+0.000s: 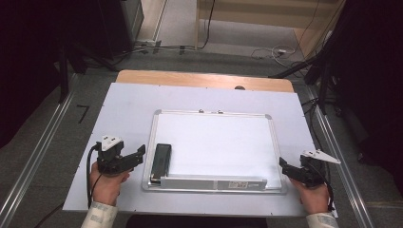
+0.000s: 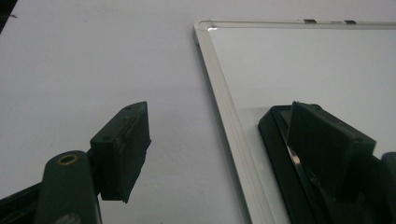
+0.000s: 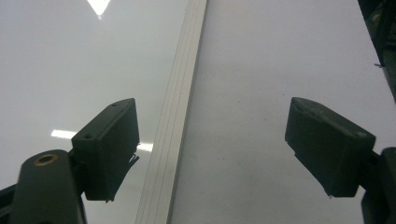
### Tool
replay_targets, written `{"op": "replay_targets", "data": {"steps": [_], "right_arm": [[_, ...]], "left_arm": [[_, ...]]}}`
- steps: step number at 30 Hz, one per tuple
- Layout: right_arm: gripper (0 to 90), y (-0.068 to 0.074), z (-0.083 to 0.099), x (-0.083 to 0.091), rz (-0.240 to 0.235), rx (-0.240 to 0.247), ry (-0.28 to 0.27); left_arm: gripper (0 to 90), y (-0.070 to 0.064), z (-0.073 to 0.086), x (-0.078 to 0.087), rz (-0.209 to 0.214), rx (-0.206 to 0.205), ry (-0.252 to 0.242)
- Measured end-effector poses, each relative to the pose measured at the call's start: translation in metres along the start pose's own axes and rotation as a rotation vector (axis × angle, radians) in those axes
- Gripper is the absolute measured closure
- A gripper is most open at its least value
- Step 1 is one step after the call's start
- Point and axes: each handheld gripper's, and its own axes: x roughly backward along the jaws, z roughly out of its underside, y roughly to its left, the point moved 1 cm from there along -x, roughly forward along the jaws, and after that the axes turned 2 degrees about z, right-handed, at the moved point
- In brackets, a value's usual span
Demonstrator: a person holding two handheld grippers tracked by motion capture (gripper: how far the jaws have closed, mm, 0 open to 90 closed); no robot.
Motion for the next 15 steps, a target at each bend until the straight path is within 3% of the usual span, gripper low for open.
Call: {"op": "replay_targets", "data": {"steps": [15], "right_arm": [[16.3, 0.000, 0.000, 0.001, 0.000, -0.002, -0.003]], "left_arm": [[22.0, 0.018, 0.011, 0.002, -0.020, 0.015, 0.020]]}}
